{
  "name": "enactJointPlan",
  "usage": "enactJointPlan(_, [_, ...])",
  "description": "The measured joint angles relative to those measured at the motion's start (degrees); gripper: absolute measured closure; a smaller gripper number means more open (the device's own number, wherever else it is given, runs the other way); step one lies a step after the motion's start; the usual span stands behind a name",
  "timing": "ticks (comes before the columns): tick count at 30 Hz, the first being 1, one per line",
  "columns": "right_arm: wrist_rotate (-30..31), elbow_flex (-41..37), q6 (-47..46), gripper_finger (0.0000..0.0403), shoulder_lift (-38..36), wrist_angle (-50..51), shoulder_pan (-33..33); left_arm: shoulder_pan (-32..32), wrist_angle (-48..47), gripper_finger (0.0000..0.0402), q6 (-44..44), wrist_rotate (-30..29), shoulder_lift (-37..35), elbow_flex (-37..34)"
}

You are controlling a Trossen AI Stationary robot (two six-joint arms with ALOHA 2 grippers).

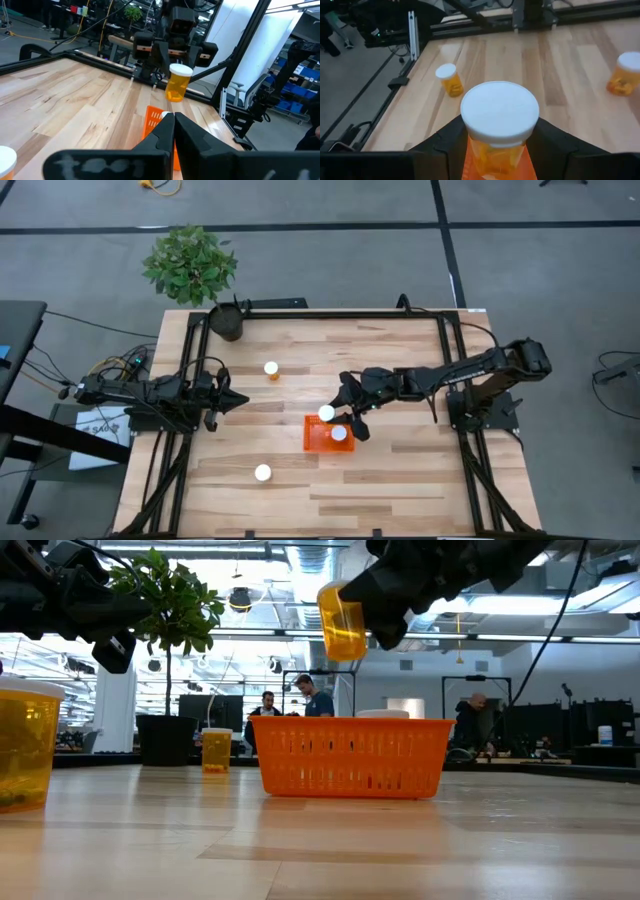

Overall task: Pick and place pill bottles into a basket
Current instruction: Put the orange pill bottle into the orange bin

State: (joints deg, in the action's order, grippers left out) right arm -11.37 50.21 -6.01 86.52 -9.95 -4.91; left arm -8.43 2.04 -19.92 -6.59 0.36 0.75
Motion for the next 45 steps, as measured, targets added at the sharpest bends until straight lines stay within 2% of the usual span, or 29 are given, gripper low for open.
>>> enactJointPlan(7, [2.33, -1.29, 0.22, 0.0235, 0.0, -2.66, -2.55, 0.0, 0.0, 0.0402, 0.0, 0.0, 0.01, 0.0])
enactJointPlan(12, [2.58, -5.28, -1.1, 0.0237, 0.02, -7.94, -1.73, 0.0, 0.0, 0.0402, 0.0, 0.0, 0.0, 0.0])
enactJointPlan(19, [2.55, -6.59, -0.18, 0.0235, 0.33, -8.79, -1.01, 0.0, 0.0, 0.0402, 0.0, 0.0, 0.02, 0.0])
enactJointPlan(23, [1.91, -6.73, 0.51, 0.0237, 3.74, -9.64, -0.36, 0.0, 0.0, 0.0402, 0.0, -0.01, 0.0, 0.0])
enactJointPlan(28, [-0.58, -6.68, -0.09, 0.0235, 8.04, -15.61, -0.7, 0.0, 0.0, 0.0402, 0.0, 0.0, 0.02, 0.0])
enactJointPlan(37, [-1.18, -6.53, -0.33, 0.0239, 9.54, -18.67, -0.41, 0.0, 0.0, 0.0402, 0.0, 0.0, 0.02, 0.0])
enactJointPlan(45, [-2.14, -6.53, -0.27, 0.0238, 14.32, -20.9, 0.4, 0.0, 0.0, 0.0402, 0.0, 0.0, 0.0, 0.0])
